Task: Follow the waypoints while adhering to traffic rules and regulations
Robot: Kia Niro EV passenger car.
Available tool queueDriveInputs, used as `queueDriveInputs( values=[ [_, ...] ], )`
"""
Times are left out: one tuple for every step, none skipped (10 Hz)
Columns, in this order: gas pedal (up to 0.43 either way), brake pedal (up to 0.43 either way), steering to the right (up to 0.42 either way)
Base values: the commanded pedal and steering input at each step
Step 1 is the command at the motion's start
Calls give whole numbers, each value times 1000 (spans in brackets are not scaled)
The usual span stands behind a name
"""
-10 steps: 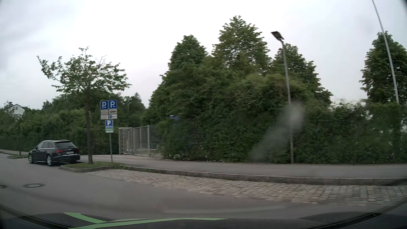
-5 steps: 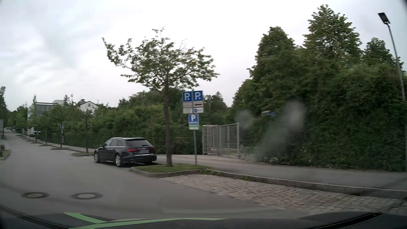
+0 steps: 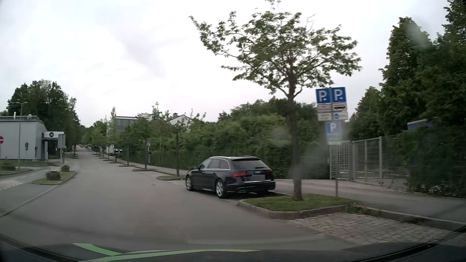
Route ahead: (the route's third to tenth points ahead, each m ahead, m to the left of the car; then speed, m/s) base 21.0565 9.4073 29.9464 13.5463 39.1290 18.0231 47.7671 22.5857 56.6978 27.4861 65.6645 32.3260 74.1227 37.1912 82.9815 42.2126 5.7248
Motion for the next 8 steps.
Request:
queueDriveInputs(
  values=[
    [260,0,-341],
    [268,0,-316],
    [268,0,-296],
    [268,0,-271],
    [268,0,-245],
    [268,0,-205],
    [268,0,-168],
    [268,0,-136]
  ],
)
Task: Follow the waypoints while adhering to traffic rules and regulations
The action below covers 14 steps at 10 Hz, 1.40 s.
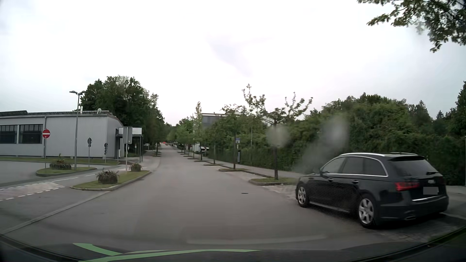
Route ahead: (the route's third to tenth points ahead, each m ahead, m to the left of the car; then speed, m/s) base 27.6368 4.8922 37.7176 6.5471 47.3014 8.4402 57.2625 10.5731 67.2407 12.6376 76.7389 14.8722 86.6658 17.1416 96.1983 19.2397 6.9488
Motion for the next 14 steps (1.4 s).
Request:
queueDriveInputs(
  values=[
    [268,0,-116],
    [268,0,-94],
    [268,0,-78],
    [268,0,-62],
    [268,0,-50],
    [268,0,-39],
    [268,0,-30],
    [268,0,-25],
    [268,0,-20],
    [268,0,-18],
    [268,0,-16],
    [268,0,-15],
    [268,0,-15],
    [268,0,-16]
  ],
)
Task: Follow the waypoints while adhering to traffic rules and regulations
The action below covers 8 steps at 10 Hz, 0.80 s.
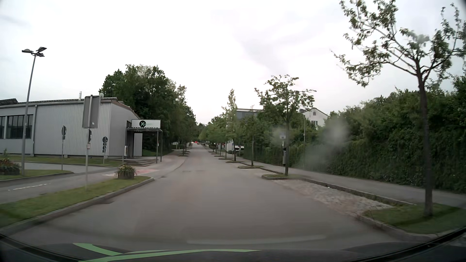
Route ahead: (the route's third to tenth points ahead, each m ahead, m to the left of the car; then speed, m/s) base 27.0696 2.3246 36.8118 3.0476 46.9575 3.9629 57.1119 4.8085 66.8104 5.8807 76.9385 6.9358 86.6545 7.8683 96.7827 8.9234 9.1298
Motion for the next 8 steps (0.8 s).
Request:
queueDriveInputs(
  values=[
    [260,0,-17],
    [260,0,-18],
    [248,0,-18],
    [248,0,-20],
    [248,0,-21],
    [228,0,-21],
    [228,0,-21],
    [228,0,-20]
  ],
)
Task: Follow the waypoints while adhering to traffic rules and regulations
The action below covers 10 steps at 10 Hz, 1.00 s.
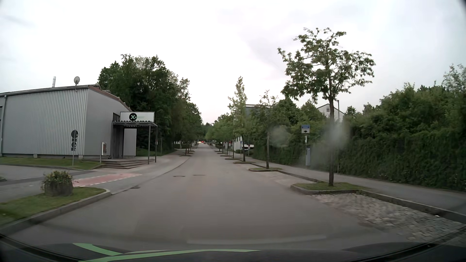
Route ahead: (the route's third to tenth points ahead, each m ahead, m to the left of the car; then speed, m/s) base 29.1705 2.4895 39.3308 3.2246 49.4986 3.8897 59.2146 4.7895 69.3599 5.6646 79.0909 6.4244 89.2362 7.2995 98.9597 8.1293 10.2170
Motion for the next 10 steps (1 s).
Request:
queueDriveInputs(
  values=[
    [220,0,-20],
    [220,0,-19],
    [209,0,-18],
    [209,0,-15],
    [209,0,-15],
    [189,0,-15],
    [189,0,-16],
    [189,0,-15],
    [177,0,-15],
    [177,0,-15]
  ],
)
